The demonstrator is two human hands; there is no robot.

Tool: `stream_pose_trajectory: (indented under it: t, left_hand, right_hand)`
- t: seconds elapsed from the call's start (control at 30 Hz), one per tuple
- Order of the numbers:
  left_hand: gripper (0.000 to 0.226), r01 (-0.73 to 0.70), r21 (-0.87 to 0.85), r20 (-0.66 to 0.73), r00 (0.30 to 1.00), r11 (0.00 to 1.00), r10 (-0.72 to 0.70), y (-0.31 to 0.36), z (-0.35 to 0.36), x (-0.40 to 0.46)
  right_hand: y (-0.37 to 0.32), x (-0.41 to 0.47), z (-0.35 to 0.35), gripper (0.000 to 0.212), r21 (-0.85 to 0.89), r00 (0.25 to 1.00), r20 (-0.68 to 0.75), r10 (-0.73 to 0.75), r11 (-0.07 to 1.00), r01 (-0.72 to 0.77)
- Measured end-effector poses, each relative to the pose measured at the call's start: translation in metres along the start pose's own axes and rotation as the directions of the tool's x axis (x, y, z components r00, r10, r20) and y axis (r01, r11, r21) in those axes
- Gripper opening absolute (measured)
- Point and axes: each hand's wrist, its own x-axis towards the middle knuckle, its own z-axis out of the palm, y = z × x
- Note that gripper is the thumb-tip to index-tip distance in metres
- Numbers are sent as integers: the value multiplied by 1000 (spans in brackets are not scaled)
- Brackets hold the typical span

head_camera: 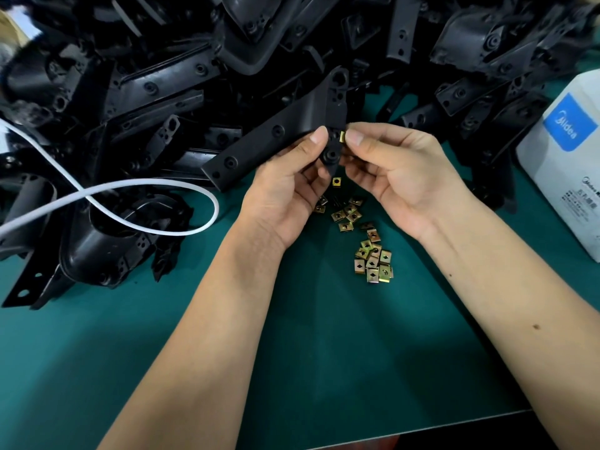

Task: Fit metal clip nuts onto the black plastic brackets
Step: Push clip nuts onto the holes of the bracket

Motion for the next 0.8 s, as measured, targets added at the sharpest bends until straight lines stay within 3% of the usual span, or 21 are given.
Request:
stream_pose_trajectory:
  t: [0.17,0.27,0.37,0.57,0.63,0.7,0.77,0.8]
  left_hand:
    - [9,45,72,-28,999,996,-43,1,0,1]
    - [12,84,117,-13,996,990,-83,3,0,0]
    - [15,97,170,-9,995,981,-97,5,1,-1]
    - [8,-29,262,-97,994,965,57,5,1,3]
    - [6,-67,222,-170,980,973,106,9,-3,5]
    - [9,-92,167,-213,969,982,127,12,-7,6]
    - [9,-100,128,-212,969,987,126,12,-7,5]
    - [8,-104,119,-204,971,987,127,11,-7,5]
  right_hand:
    - [1,0,1,13,0,997,-50,-62,998,62]
    - [1,0,1,24,28,998,-12,-57,998,58]
    - [-2,1,-3,21,-52,998,5,-63,997,63]
    - [3,4,0,2,-257,990,-1,-138,957,133]
    - [5,9,-4,6,-547,961,-12,-277,806,226]
    - [6,12,-10,9,-845,934,84,-348,472,252]
    - [8,11,-9,16,-954,956,149,-251,217,206]
    - [10,11,-7,20,-969,967,160,-198,154,192]
